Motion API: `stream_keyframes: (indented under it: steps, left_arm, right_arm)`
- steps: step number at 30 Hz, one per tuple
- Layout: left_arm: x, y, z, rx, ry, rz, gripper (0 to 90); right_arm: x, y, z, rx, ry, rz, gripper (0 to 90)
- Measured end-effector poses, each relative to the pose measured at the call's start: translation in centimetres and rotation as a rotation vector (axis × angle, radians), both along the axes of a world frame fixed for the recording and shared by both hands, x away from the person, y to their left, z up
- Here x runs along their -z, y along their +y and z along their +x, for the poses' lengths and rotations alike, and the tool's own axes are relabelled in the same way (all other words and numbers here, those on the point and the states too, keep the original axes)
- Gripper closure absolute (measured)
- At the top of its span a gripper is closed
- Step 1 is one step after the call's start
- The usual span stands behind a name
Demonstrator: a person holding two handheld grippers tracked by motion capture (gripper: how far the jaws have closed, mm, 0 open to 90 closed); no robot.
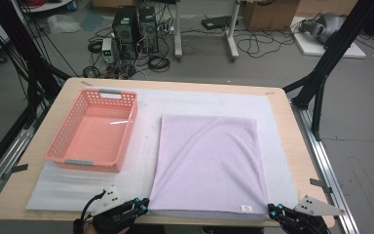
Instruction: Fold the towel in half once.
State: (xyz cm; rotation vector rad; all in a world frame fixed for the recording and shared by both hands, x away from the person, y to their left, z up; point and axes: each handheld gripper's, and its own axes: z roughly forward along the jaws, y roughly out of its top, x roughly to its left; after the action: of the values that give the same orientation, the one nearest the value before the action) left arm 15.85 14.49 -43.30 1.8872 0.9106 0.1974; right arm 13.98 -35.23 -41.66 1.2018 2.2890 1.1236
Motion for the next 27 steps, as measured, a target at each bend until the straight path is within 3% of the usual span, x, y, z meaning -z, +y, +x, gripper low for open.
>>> stream_keyframes:
  steps: [1, 2, 4, 8, 10, 14, 18, 22, 25, 27]
  left_arm:
    - [0.3, -0.1, 0.1, 0.01, 0.024, 0.011, 86.1]
    - [0.6, -0.2, 0.3, 0.018, 0.044, 0.026, 79.5]
    - [0.8, -0.5, 1.0, -0.007, 0.048, 0.038, 56.3]
    - [-0.1, -0.9, 3.0, -0.013, -0.019, 0.001, 50.5]
    - [-0.4, -1.2, 4.4, -0.029, -0.034, -0.019, 49.8]
    - [-0.6, -2.1, 7.2, -0.057, -0.05, -0.011, 51.9]
    - [-0.5, -3.1, 9.7, -0.081, -0.054, 0.03, 57.2]
    - [-0.1, -3.8, 12.8, -0.137, -0.021, 0.071, 70.6]
    - [0.4, -4.0, 14.9, -0.195, -0.007, 0.086, 70.5]
    - [0.7, -4.2, 15.8, -0.215, -0.019, 0.104, 69.5]
  right_arm:
    - [0.2, 0.0, -0.1, -0.006, 0.009, -0.018, 88.5]
    - [0.5, 0.1, -0.2, -0.008, 0.034, -0.027, 87.4]
    - [0.9, 0.2, 0.1, 0.009, 0.047, -0.046, 73.9]
    - [0.8, -0.2, 1.5, 0.069, 0.022, 0.006, 67.8]
    - [0.9, -0.2, 2.6, 0.094, 0.008, 0.001, 67.6]
    - [1.1, -0.2, 5.1, 0.134, -0.014, 0.017, 67.8]
    - [1.2, 0.2, 6.8, 0.136, -0.014, 0.022, 67.7]
    - [1.1, 0.4, 7.8, 0.129, -0.03, 0.024, 67.6]
    - [1.0, 0.2, 8.7, 0.133, -0.036, 0.031, 67.6]
    - [1.0, 0.0, 9.3, 0.14, -0.04, 0.037, 67.6]
